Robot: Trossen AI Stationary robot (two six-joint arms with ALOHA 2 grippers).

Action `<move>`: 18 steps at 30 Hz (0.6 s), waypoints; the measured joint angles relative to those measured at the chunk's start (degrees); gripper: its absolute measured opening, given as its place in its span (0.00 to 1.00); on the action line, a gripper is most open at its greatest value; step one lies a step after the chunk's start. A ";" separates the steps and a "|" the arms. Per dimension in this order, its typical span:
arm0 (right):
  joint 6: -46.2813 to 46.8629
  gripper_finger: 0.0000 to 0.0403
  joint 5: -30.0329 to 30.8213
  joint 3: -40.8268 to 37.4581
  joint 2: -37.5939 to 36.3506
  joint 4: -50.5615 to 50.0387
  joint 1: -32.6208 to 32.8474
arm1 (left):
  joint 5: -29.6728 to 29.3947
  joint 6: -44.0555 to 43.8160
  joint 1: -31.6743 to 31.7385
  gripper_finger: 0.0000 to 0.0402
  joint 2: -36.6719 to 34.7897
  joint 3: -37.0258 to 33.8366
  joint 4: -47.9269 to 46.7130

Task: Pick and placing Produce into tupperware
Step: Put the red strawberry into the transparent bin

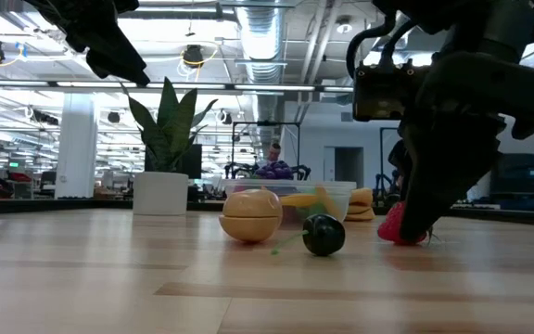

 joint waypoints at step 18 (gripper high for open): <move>1.29 0.35 1.15 0.24 -4.04 0.04 -1.28 | -0.02 0.25 0.00 0.53 0.00 0.00 0.20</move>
